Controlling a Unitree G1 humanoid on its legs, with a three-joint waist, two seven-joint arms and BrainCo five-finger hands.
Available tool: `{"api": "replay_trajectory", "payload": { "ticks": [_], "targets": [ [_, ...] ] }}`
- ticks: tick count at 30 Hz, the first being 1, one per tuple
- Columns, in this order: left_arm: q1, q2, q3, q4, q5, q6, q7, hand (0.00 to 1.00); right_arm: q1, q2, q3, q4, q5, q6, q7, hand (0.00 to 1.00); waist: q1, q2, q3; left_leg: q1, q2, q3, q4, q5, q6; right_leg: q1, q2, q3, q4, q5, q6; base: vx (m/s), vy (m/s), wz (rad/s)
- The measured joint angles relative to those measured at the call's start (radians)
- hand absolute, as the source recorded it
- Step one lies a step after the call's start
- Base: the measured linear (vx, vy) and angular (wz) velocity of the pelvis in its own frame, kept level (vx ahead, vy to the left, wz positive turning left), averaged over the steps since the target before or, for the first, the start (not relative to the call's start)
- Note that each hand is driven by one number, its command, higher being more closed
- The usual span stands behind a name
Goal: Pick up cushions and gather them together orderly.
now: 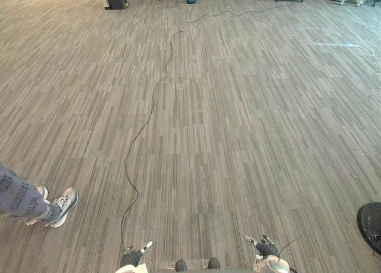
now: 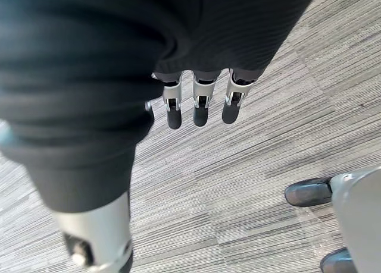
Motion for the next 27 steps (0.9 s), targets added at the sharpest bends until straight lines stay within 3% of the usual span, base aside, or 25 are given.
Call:
{"api": "replay_trajectory", "payload": {
  "ticks": [27],
  "targets": [
    [-0.023,0.01,-0.062,0.038,0.042,0.008,-0.015,0.0,-0.008,0.015,-0.012,0.068,-0.038,0.018,0.001,0.0,0.001,-0.009,-0.009,0.015,-0.001,-0.033,-0.021,0.002,0.0,0.03,0.001,-0.036,-0.029,0.001,0.006,0.0,-0.008,0.03]
  ]
}}
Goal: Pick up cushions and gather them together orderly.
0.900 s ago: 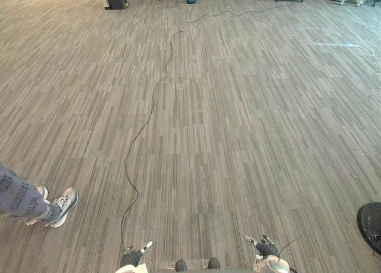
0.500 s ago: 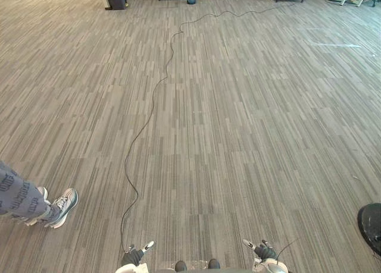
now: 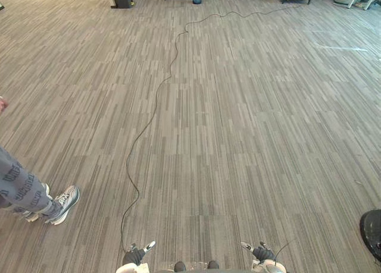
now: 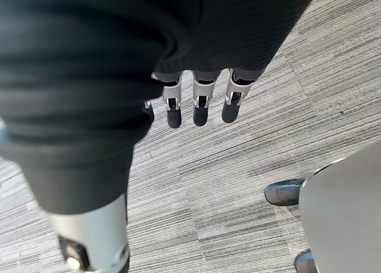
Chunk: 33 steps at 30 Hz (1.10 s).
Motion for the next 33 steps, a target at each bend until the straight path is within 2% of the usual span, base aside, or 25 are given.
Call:
{"api": "replay_trajectory", "payload": {
  "ticks": [15,17,19,21,23,24,25,26,28,29,31,32,33],
  "targets": [
    [-0.014,0.017,-0.057,0.004,0.035,0.012,0.0,0.0,0.0,0.003,-0.001,0.0,0.026,0.0,0.001,0.0,-0.008,-0.004,-0.003,-0.004,0.0,0.009,-0.003,0.0,0.0,-0.012,0.0,0.005,0.0,-0.002,0.0,0.0,0.0,0.0],
    [-0.022,0.022,-0.059,0.004,0.037,0.016,0.0,0.0,-0.001,0.003,-0.002,0.0,0.042,0.0,0.001,0.0,-0.012,-0.007,0.0,-0.03,0.001,0.013,0.031,-0.018,-0.008,-0.024,-0.002,0.007,0.011,-0.009,-0.002,0.0,0.0,0.0],
    [-0.034,0.025,-0.055,0.001,0.036,0.016,-0.001,0.0,-0.002,0.0,-0.003,-0.001,0.047,0.0,0.0,0.0,-0.01,-0.008,0.01,-0.109,0.02,0.035,0.188,-0.095,-0.019,-0.055,-0.002,0.019,0.061,-0.035,-0.016,0.01,-0.03,-0.13],
    [-0.043,0.025,-0.041,-0.012,0.036,0.016,-0.003,0.0,-0.006,0.0,-0.005,-0.005,0.05,-0.001,0.0,0.0,-0.006,-0.006,0.035,-0.196,0.059,0.083,0.431,-0.163,-0.063,-0.059,0.001,0.035,0.096,-0.084,-0.035,-0.04,-0.063,-0.23],
    [-0.041,0.004,0.02,-0.053,0.033,0.014,-0.008,0.0,-0.011,-0.001,-0.007,-0.019,0.05,-0.001,-0.001,0.0,0.0,-0.002,0.065,-0.327,0.141,0.145,0.783,-0.157,-0.069,-0.034,0.008,0.06,0.128,-0.112,-0.059,0.01,-0.04,-0.45],
    [-0.037,-0.007,0.038,-0.067,0.031,0.011,-0.008,0.0,-0.007,-0.003,-0.006,-0.034,0.053,0.0,-0.003,0.0,0.004,0.014,0.068,-0.373,0.182,0.161,0.887,-0.169,-0.064,-0.019,0.014,0.066,0.137,-0.122,-0.073,0.18,0.054,-0.52],
    [-0.033,-0.011,0.042,-0.074,0.027,0.008,-0.009,0.0,-0.006,-0.018,-0.007,-0.041,0.059,0.0,-0.008,0.0,0.002,0.026,0.073,-0.416,0.217,0.178,0.919,-0.198,-0.057,-0.002,0.011,0.088,0.146,-0.139,-0.079,0.2,0.083,-0.41],
    [-0.033,-0.012,0.04,-0.077,0.02,0.007,-0.01,0.0,-0.007,-0.018,-0.009,-0.041,0.059,0.002,-0.01,0.0,0.004,0.028,0.073,-0.437,0.222,0.182,0.896,-0.202,-0.051,0.0,0.003,0.097,0.147,-0.144,-0.074,0.21,0.096,-0.43],
    [-0.033,-0.014,0.042,-0.087,-0.001,-0.005,-0.012,0.0,-0.022,-0.027,-0.01,-0.041,0.061,0.005,-0.014,0.0,0.014,0.025,0.075,-0.481,0.21,0.192,0.735,-0.19,-0.048,-0.001,-0.039,0.138,0.156,-0.171,-0.054,0.26,0.139,-0.45],
    [-0.033,-0.014,0.042,-0.088,-0.008,-0.012,-0.012,0.0,-0.029,-0.031,-0.009,-0.04,0.061,0.007,-0.015,0.0,0.015,0.024,0.075,-0.506,0.187,0.178,0.631,-0.154,-0.059,0.002,-0.068,0.149,0.156,-0.188,-0.037,0.42,0.234,-0.39],
    [-0.032,-0.016,0.031,-0.093,-0.024,-0.016,-0.009,0.0,-0.049,-0.044,0.001,-0.021,0.061,0.007,-0.015,0.0,0.022,0.032,0.077,-0.51,0.152,0.131,0.39,-0.048,-0.104,0.018,-0.105,0.171,0.142,-0.224,-0.001,0.4,0.267,-0.42],
    [-0.032,-0.015,0.031,-0.093,-0.033,-0.019,-0.01,0.0,-0.059,-0.048,0.009,0.0,0.058,0.008,-0.014,0.0,0.03,0.039,0.082,-0.511,0.162,0.109,0.36,0.005,-0.096,0.05,-0.112,0.182,0.136,-0.257,0.016,0.5,0.378,-0.39],
    [-0.033,-0.009,0.034,-0.094,-0.043,-0.023,-0.011,0.0,-0.058,-0.044,0.008,0.007,0.057,0.009,-0.014,0.0,0.036,0.03,0.08,-0.515,0.151,0.105,0.409,0.038,-0.064,0.075,-0.134,0.18,0.143,-0.284,0.016,0.66,0.439,-0.33]
  ]
}}
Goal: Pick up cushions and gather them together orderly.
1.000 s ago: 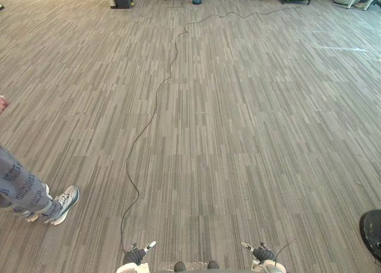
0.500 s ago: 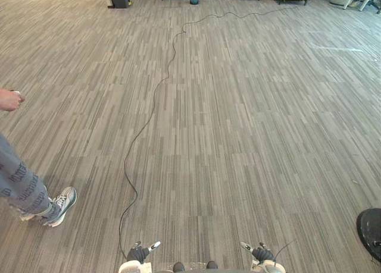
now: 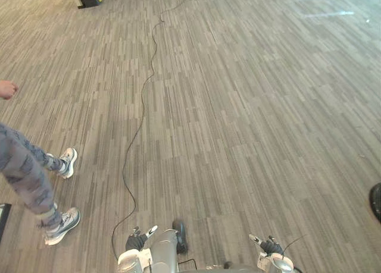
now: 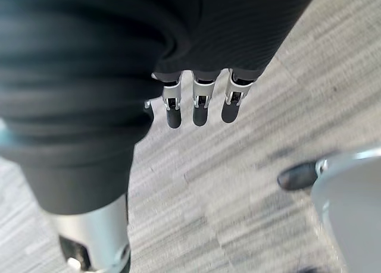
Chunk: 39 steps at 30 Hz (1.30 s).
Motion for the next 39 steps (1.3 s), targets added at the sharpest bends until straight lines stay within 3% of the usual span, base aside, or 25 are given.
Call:
{"api": "replay_trajectory", "payload": {
  "ticks": [3,4,6,9,11,14,16,18,19,20,21,22,23,24,25,26,28,30,31,32,34,35,36,38,39],
  "targets": [
    [-0.002,0.033,0.011,0.003,-0.009,-0.007,-0.001,0.0,0.006,0.035,0.001,0.015,-0.012,-0.003,0.012,0.0,0.005,-0.053,-0.029,-0.03,-0.043,0.018,0.129,-0.119,0.062,-0.077,-0.046,-0.001,0.219,0.013,0.024,0.68,0.32,-0.04],
    [-0.004,0.033,0.011,0.011,-0.009,-0.007,0.001,0.0,0.006,0.036,0.0,0.031,-0.014,-0.002,0.014,0.0,0.004,-0.064,-0.026,-0.002,-0.061,0.021,0.134,-0.145,0.083,-0.125,-0.057,0.005,0.362,0.041,0.065,0.61,0.259,0.16],
    [-0.01,0.052,0.009,0.035,0.003,0.009,0.005,0.0,0.017,0.036,-0.001,0.027,-0.018,-0.004,0.019,0.0,-0.002,-0.088,-0.005,0.161,-0.11,0.033,0.105,-0.229,0.104,-0.28,-0.069,0.041,0.848,0.197,0.16,0.64,0.231,0.09],
    [-0.007,0.05,-0.004,0.062,0.022,0.026,0.006,0.0,0.015,0.024,0.002,-0.013,-0.018,-0.016,0.025,0.0,-0.025,-0.064,0.013,0.353,-0.122,0.019,0.006,-0.263,0.114,-0.401,-0.039,-0.038,1.072,0.142,0.093,0.56,0.128,0.0],
    [-0.014,0.035,-0.012,0.065,0.022,0.032,0.004,0.0,0.006,0.025,0.0,-0.053,-0.018,-0.03,0.03,0.0,-0.037,-0.042,0.025,0.483,-0.115,0.001,-0.098,-0.262,0.113,-0.502,-0.016,-0.147,1.024,0.081,0.038,0.68,0.066,0.2],
    [-0.035,0.002,-0.016,0.072,0.02,0.033,-0.001,0.0,-0.007,0.024,-0.005,-0.08,-0.018,-0.036,0.037,0.0,-0.048,-0.028,0.038,0.616,-0.087,-0.017,-0.173,-0.262,0.114,-0.619,-0.002,-0.285,0.687,0.065,0.0,0.69,-0.045,0.45],
    [-0.037,0.008,-0.049,0.069,0.02,0.03,-0.007,0.0,-0.01,0.024,-0.002,-0.085,-0.019,-0.031,0.038,0.0,-0.052,-0.039,0.037,0.693,-0.085,-0.051,-0.22,-0.264,0.11,-0.629,0.011,-0.306,0.327,0.218,-0.002,0.71,-0.138,0.66],
    [-0.036,0.008,-0.042,0.079,0.021,0.031,-0.007,0.0,-0.012,0.021,-0.007,-0.072,-0.019,-0.03,0.041,0.0,-0.065,-0.049,0.036,0.76,-0.077,-0.11,-0.21,-0.279,0.084,-0.627,0.028,-0.26,0.322,0.388,-0.073,0.62,-0.174,0.4],
    [-0.033,-0.012,-0.029,0.086,0.028,0.032,-0.009,0.0,-0.027,0.01,-0.008,-0.076,-0.021,-0.029,0.041,0.0,-0.06,-0.008,0.025,0.755,-0.042,-0.124,-0.175,-0.261,0.053,-0.644,0.038,-0.282,0.401,0.314,-0.082,0.75,-0.227,0.16],
    [-0.033,-0.029,-0.029,0.089,0.038,0.032,-0.009,0.0,-0.029,0.006,-0.012,-0.079,-0.02,-0.029,0.042,0.0,-0.06,0.013,0.026,0.732,-0.025,-0.137,-0.102,-0.23,0.004,-0.642,0.046,-0.288,0.453,0.255,-0.093,0.87,-0.261,-0.03],
    [-0.034,-0.039,-0.019,0.084,0.043,0.031,-0.009,0.0,-0.029,0.011,-0.028,-0.09,-0.019,-0.028,0.043,0.0,-0.062,0.032,0.03,0.696,-0.006,-0.153,0.006,-0.196,-0.01,-0.623,0.056,-0.3,0.468,0.211,-0.097,0.7,-0.206,0.1],
    [-0.037,-0.051,0.004,0.082,0.051,0.034,-0.01,0.0,-0.028,0.015,-0.036,-0.097,-0.02,-0.024,0.043,0.0,-0.074,0.052,0.035,0.629,0.017,-0.181,0.181,-0.122,-0.021,-0.572,0.072,-0.316,0.456,0.176,-0.101,0.7,-0.194,0.06],
    [-0.036,-0.061,0.021,0.07,0.056,0.034,-0.011,0.0,-0.024,0.015,-0.031,-0.101,-0.019,-0.022,0.042,0.0,-0.074,0.06,0.039,0.552,0.041,-0.199,0.37,0.009,-0.069,-0.501,0.091,-0.314,0.423,0.148,-0.104,0.68,-0.14,0.04],
    [-0.033,-0.066,0.037,0.055,0.059,0.033,-0.014,0.0,-0.013,0.017,-0.031,-0.104,-0.017,-0.019,0.041,0.0,-0.071,0.057,0.047,0.476,0.076,-0.196,0.565,0.002,-0.088,-0.426,0.113,-0.312,0.379,0.128,-0.109,0.79,-0.126,-0.12],
    [-0.032,-0.066,0.05,0.036,0.059,0.031,-0.02,0.0,0.002,0.026,-0.03,-0.121,-0.015,-0.019,0.04,0.0,-0.06,0.06,0.051,0.407,0.114,-0.166,0.741,-0.061,-0.065,-0.337,0.136,-0.304,0.339,0.109,-0.119,0.73,-0.075,-0.18],
    [-0.031,-0.059,0.06,0.007,0.059,0.031,-0.022,0.0,0.015,0.04,-0.019,-0.127,-0.011,-0.019,0.038,0.0,-0.045,0.036,0.058,0.318,0.13,-0.135,0.842,-0.126,-0.038,-0.243,0.142,-0.293,0.292,0.086,-0.117,0.58,-0.058,-0.23],
    [-0.03,-0.049,0.066,-0.029,0.056,0.028,-0.029,0.0,0.026,0.059,-0.005,-0.127,-0.006,-0.012,0.035,0.0,-0.023,0.002,0.051,0.188,0.131,-0.081,0.808,-0.196,-0.009,-0.147,0.14,-0.258,0.211,0.073,-0.11,0.53,-0.025,-0.39],
    [-0.026,-0.047,0.07,-0.042,0.043,0.024,-0.031,0.0,0.017,0.08,-0.004,-0.126,0.002,-0.007,0.031,0.0,0.005,-0.004,0.053,0.055,0.098,-0.057,0.516,-0.244,0.012,-0.029,0.119,-0.186,0.13,0.059,-0.085,0.72,0.094,-0.84],
    [-0.025,-0.046,0.072,-0.041,0.039,0.023,-0.031,0.0,0.017,0.084,-0.007,-0.125,0.002,-0.007,0.03,0.0,0.013,-0.007,0.054,0.048,0.087,-0.06,0.458,-0.243,0.011,-0.016,0.109,-0.172,0.124,0.054,-0.077,0.64,0.184,-1.05],
    [-0.016,-0.045,0.078,-0.042,0.015,0.01,-0.03,0.0,0.019,0.09,-0.014,-0.118,0.004,-0.009,0.029,0.0,0.025,-0.017,0.058,0.029,0.034,-0.102,0.229,-0.198,-0.007,0.031,0.07,-0.13,0.104,0.022,-0.046,0.37,0.162,-0.8],
    [-0.008,-0.043,0.066,-0.042,-0.008,-0.003,-0.027,0.0,0.02,0.083,-0.024,-0.081,0.017,-0.008,0.027,0.0,0.033,-0.025,0.049,0.038,-0.008,-0.147,0.108,-0.034,-0.045,0.067,0.035,-0.053,0.091,-0.022,-0.028,0.59,0.326,-0.98],
    [-0.011,-0.029,0.065,-0.037,-0.011,-0.005,-0.027,0.0,0.01,0.095,-0.026,-0.071,0.02,-0.005,0.025,0.0,0.027,-0.04,0.04,0.04,-0.033,-0.135,0.141,-0.084,-0.012,0.075,0.005,-0.026,0.104,-0.018,-0.034,0.72,0.416,-0.81],
    [-0.01,-0.018,0.057,-0.035,-0.01,-0.005,-0.028,0.0,0.017,0.109,-0.026,-0.086,0.019,-0.005,0.026,0.0,0.017,-0.056,0.028,0.036,-0.035,-0.11,0.182,-0.142,0.007,0.036,-0.011,0.013,0.164,0.006,-0.046,0.61,0.345,-0.62],
    [-0.009,-0.006,0.062,-0.034,-0.014,-0.003,-0.029,0.0,0.034,0.124,-0.018,-0.093,0.019,-0.009,0.029,0.0,0.03,-0.091,0.013,0.065,-0.033,-0.046,0.228,-0.216,0.038,-0.049,-0.035,0.057,0.367,0.029,0.002,0.6,0.321,-0.74],
    [-0.01,0.006,0.061,-0.028,-0.013,0.001,-0.027,0.0,0.031,0.128,-0.013,-0.095,0.018,-0.01,0.032,0.0,0.03,-0.108,0.017,0.119,-0.036,-0.005,0.229,-0.252,0.058,-0.128,-0.054,0.062,0.57,0.085,0.069,0.71,0.32,-0.72]
  ]
}}
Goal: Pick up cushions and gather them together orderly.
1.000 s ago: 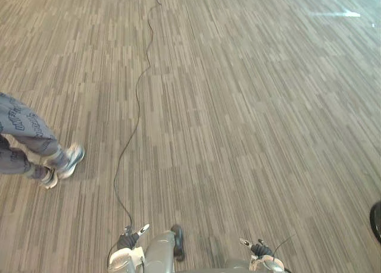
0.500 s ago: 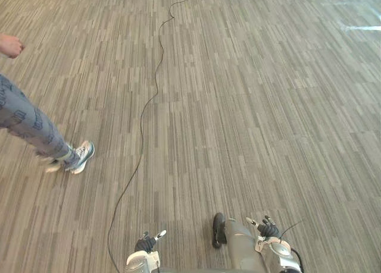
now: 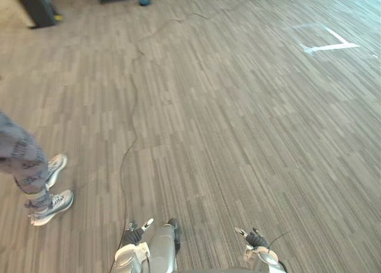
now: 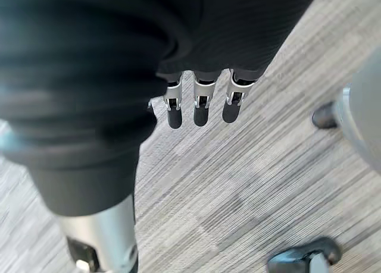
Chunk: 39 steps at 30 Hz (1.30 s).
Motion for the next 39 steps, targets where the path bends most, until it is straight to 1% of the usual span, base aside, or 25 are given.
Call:
{"api": "replay_trajectory", "payload": {
  "ticks": [1,2,4,6,9,12,13,14,15,17,18,20,22,24,26,28,29,30,31,33,34,35,36,37,39],
  "targets": [
    [-0.005,0.011,-0.005,0.016,0.002,0.007,0.001,0.0,-0.004,0.0,0.005,-0.002,-0.001,-0.003,0.004,0.0,-0.009,-0.006,0.004,0.07,-0.013,0.017,-0.016,-0.029,0.011,-0.075,-0.011,-0.009,0.201,0.049,0.058,0.58,0.225,-0.65],
    [-0.01,0.015,-0.013,0.035,0.004,0.019,0.004,0.0,-0.003,-0.004,0.005,-0.014,-0.002,-0.006,0.007,0.0,-0.018,-0.001,0.009,0.142,-0.019,0.019,-0.037,-0.05,0.016,-0.122,-0.021,-0.046,0.337,0.05,0.062,0.69,0.194,-0.6],
    [-0.01,0.012,-0.041,0.049,0.005,0.021,0.014,0.0,0.005,-0.008,0.013,-0.045,-0.008,-0.015,0.014,0.0,-0.027,0.019,0.012,0.299,-0.017,0.052,-0.127,-0.065,0.021,-0.234,-0.031,-0.17,0.485,0.012,0.018,0.56,0.118,-0.52],
    [-0.022,0.006,-0.058,0.057,0.004,0.019,0.015,0.0,0.001,-0.008,0.013,-0.067,-0.029,-0.024,0.021,0.0,-0.031,0.028,0.013,0.403,-0.009,0.075,-0.225,-0.079,0.009,-0.348,-0.033,-0.29,0.451,-0.017,-0.024,0.48,0.068,-0.38],
    [-0.026,0.007,-0.084,0.087,0.004,0.02,0.015,0.0,-0.016,-0.043,0.011,-0.063,-0.038,-0.023,0.026,0.0,-0.064,0.04,0.021,0.539,0.007,0.119,-0.335,-0.078,0.007,-0.451,-0.013,-0.454,0.132,-0.021,-0.066,0.59,0.011,-0.19],
    [-0.022,0.015,-0.114,0.101,0.005,0.017,0.015,0.0,-0.018,-0.083,0.005,-0.02,-0.034,-0.018,0.031,0.0,-0.083,0.045,0.028,0.645,-0.007,0.121,-0.421,-0.067,-0.013,-0.483,0.034,-0.527,-0.296,0.216,-0.136,0.63,-0.085,0.05],
    [-0.021,0.014,-0.116,0.113,0.006,0.02,0.015,0.0,-0.022,-0.103,0.005,-0.012,-0.035,-0.019,0.035,0.0,-0.099,0.061,0.025,0.679,0.007,0.101,-0.431,-0.052,-0.041,-0.478,0.059,-0.508,-0.279,0.319,-0.214,0.71,-0.135,-0.25],
    [-0.015,0.004,-0.114,0.127,0.014,0.02,0.015,0.0,-0.042,-0.111,0.004,-0.003,-0.04,-0.02,0.036,0.0,-0.094,0.095,0.014,0.673,0.037,0.083,-0.4,-0.01,-0.109,-0.498,0.066,-0.509,-0.196,0.25,-0.223,0.85,-0.196,-0.25],
    [-0.016,-0.003,-0.115,0.127,0.025,0.02,0.012,0.0,-0.048,-0.111,-0.015,0.001,-0.035,-0.021,0.038,0.0,-0.094,0.106,0.02,0.664,0.04,0.049,-0.344,0.032,-0.152,-0.499,0.06,-0.506,-0.135,0.197,-0.221,0.69,-0.179,-0.27],
    [-0.014,-0.029,-0.103,0.125,0.044,0.018,0.01,0.0,-0.044,-0.112,-0.043,0.004,-0.035,-0.017,0.037,0.0,-0.106,0.138,0.025,0.575,0.079,-0.032,-0.031,0.227,-0.111,-0.406,0.081,-0.524,-0.111,0.084,-0.211,0.63,-0.228,-0.18],
    [-0.009,-0.034,-0.099,0.122,0.043,0.017,0.01,0.0,-0.041,-0.114,-0.035,0.002,-0.037,-0.015,0.035,0.0,-0.105,0.157,0.033,0.478,0.13,-0.066,0.2,0.307,-0.115,-0.336,0.114,-0.521,-0.169,0.07,-0.214,0.67,-0.161,-0.33],
    [-0.005,-0.038,-0.068,0.091,0.041,0.015,0.006,0.0,-0.039,-0.114,-0.024,0.001,-0.032,-0.011,0.029,0.0,-0.085,0.176,0.044,0.296,0.195,-0.065,0.59,0.221,-0.102,-0.187,0.18,-0.48,-0.253,0.037,-0.22,0.7,-0.039,-0.61],
    [0.007,-0.026,-0.048,0.041,0.037,0.009,0.009,0.0,-0.026,-0.097,-0.01,0.002,-0.023,-0.008,0.021,0.0,-0.061,0.131,0.06,0.15,0.19,-0.058,0.682,0.14,-0.081,-0.056,0.188,-0.434,-0.318,-0.01,-0.214,0.71,-0.028,-0.61],
    [0.02,-0.025,-0.024,-0.012,0.024,-0.002,0.009,0.0,-0.016,-0.088,0.008,0.004,0.004,-0.002,0.019,0.0,-0.042,0.113,0.055,-0.019,0.161,-0.005,0.462,0.044,-0.054,0.077,0.184,-0.36,-0.412,-0.029,-0.177,0.62,0.025,-0.81],
    [0.02,-0.036,-0.007,-0.024,0.012,-0.008,0.009,0.0,-0.019,-0.084,0.009,0.002,0.006,-0.002,0.017,0.0,-0.032,0.111,0.056,-0.062,0.14,0.012,0.306,0.036,-0.038,0.13,0.167,-0.326,-0.446,-0.044,-0.152,0.6,0.135,-0.77],
    [0.02,-0.057,0.015,-0.056,0.006,-0.015,0.01,0.0,-0.013,-0.071,0.01,0.001,0.013,-0.002,0.012,0.0,-0.005,0.093,0.057,-0.105,0.057,-0.001,-0.023,0.087,-0.059,0.217,0.106,-0.26,-0.49,-0.079,-0.118,0.8,0.274,-1.0],
    [0.023,-0.06,0.016,-0.055,-0.003,-0.018,0.015,0.0,-0.011,-0.067,0.011,0.007,0.013,-0.005,0.01,0.0,0.002,0.097,0.05,-0.112,0.032,-0.051,-0.181,0.144,-0.09,0.235,0.096,-0.219,-0.505,-0.097,-0.103,0.56,0.273,-1.23],
    [0.024,-0.061,0.017,-0.054,-0.021,-0.023,0.017,0.0,-0.01,-0.06,0.014,0.016,0.013,-0.003,0.008,0.0,0.015,0.092,0.046,-0.114,0.025,-0.069,-0.145,0.246,-0.089,0.258,0.081,-0.165,-0.501,-0.117,-0.11,0.71,0.392,-1.17],
    [0.022,-0.045,0.017,-0.052,-0.024,-0.025,0.019,0.0,-0.015,-0.033,0.018,0.013,0.012,-0.002,0.007,0.0,0.016,0.071,0.036,-0.114,0.005,-0.06,-0.103,0.222,-0.056,0.248,0.051,-0.134,-0.464,-0.111,-0.122,0.73,0.417,-1.0],
    [0.021,-0.031,0.018,-0.053,-0.028,-0.026,0.018,0.0,0.002,-0.001,0.032,-0.008,0.009,-0.005,0.01,0.0,0.015,0.03,0.016,-0.101,0.007,-0.004,-0.03,0.116,-0.009,0.164,0.012,-0.079,-0.272,-0.07,-0.07,0.72,0.403,-0.74],
    [0.019,-0.024,0.016,-0.05,-0.028,-0.025,0.021,0.0,0.01,-0.001,0.049,-0.02,0.008,-0.004,0.011,0.0,0.018,0.01,0.019,-0.054,0.004,0.034,0.004,0.057,0.009,0.095,-0.012,-0.056,-0.076,-0.014,-0.013,0.68,0.374,-0.78],
    [0.019,-0.019,0.015,-0.048,-0.027,-0.016,0.027,0.0,0.013,-0.001,0.052,-0.031,0.001,-0.004,0.015,0.0,0.018,0.0,0.021,0.008,0.0,0.065,0.011,0.011,0.008,0.022,-0.034,-0.058,0.129,0.042,0.043,0.79,0.412,-0.78],
    [0.018,-0.016,0.012,-0.04,-0.019,-0.008,0.032,0.0,0.017,-0.002,0.051,-0.04,0.001,-0.006,0.016,0.0,0.014,0.002,0.023,0.069,-0.005,0.076,0.007,-0.025,0.007,-0.033,-0.048,-0.092,0.267,0.052,0.06,0.74,0.346,-0.66],
    [0.018,-0.007,-0.007,-0.016,0.004,-0.003,0.038,0.0,0.022,-0.002,0.052,-0.068,0.001,-0.016,0.019,0.0,-0.008,0.017,0.029,0.158,-0.013,0.081,-0.024,-0.055,0.004,-0.092,-0.066,-0.168,0.407,0.046,0.049,0.6,0.244,-0.43],
    [0.004,0.003,-0.05,0.001,0.025,0.006,0.039,0.0,0.038,-0.002,0.052,-0.111,-0.001,-0.025,0.024,0.0,-0.024,0.02,0.026,0.288,-0.019,0.106,-0.122,-0.066,-0.001,-0.198,-0.075,-0.292,0.486,0.019,0.011,0.57,0.155,-0.19]
  ]
}}
